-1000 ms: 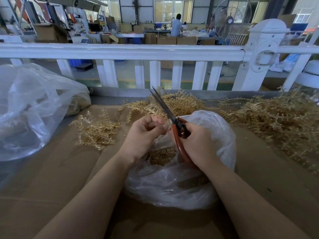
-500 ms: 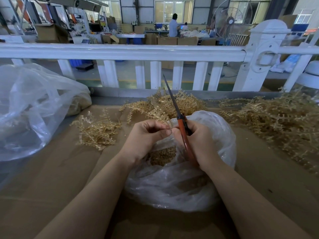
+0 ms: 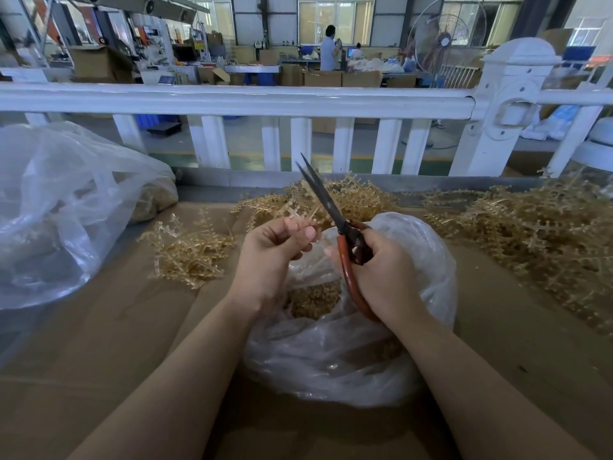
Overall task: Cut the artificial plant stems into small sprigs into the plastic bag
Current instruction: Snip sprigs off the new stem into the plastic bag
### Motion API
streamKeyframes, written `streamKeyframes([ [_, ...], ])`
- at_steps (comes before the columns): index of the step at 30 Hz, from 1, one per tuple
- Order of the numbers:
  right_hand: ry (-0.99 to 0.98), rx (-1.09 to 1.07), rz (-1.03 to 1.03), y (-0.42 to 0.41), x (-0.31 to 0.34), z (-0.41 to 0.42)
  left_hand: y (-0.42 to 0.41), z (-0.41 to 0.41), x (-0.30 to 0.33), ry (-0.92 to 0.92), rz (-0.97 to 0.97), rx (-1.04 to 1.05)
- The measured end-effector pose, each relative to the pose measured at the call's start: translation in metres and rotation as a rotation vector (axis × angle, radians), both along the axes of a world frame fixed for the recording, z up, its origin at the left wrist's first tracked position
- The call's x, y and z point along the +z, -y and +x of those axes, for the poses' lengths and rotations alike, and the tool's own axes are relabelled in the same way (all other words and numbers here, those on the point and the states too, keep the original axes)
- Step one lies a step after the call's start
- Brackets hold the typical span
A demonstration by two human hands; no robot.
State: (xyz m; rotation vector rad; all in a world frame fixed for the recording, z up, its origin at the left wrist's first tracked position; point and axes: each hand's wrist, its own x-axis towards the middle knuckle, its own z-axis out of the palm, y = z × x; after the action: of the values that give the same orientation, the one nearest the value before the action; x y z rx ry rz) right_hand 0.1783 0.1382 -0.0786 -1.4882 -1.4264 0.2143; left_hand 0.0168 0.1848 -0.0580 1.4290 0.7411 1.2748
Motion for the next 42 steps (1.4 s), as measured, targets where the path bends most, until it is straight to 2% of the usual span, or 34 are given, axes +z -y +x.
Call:
streamKeyframes([
  [7,0.328,-0.125,0.091,0.0013,-0.0014,0.0013,0.0007,-0.0005,0.0034,0.027,0.088,0.116],
  [13,0.426,-0.173,0.056,0.0008,-0.0017,0.0018,-0.0011,-0.0012,0.0018,0.021,0.132,0.133],
  [28,0.458,-0.227,0.005,0.0002,-0.0022,0.0027,-0.0004,-0.003,0.0033,0.118,0.141,0.053],
  [42,0.418,-0.211,0.045,0.0042,0.001,0.0002,0.0004,-0.0023,0.0038,0.141,0.128,0.044],
])
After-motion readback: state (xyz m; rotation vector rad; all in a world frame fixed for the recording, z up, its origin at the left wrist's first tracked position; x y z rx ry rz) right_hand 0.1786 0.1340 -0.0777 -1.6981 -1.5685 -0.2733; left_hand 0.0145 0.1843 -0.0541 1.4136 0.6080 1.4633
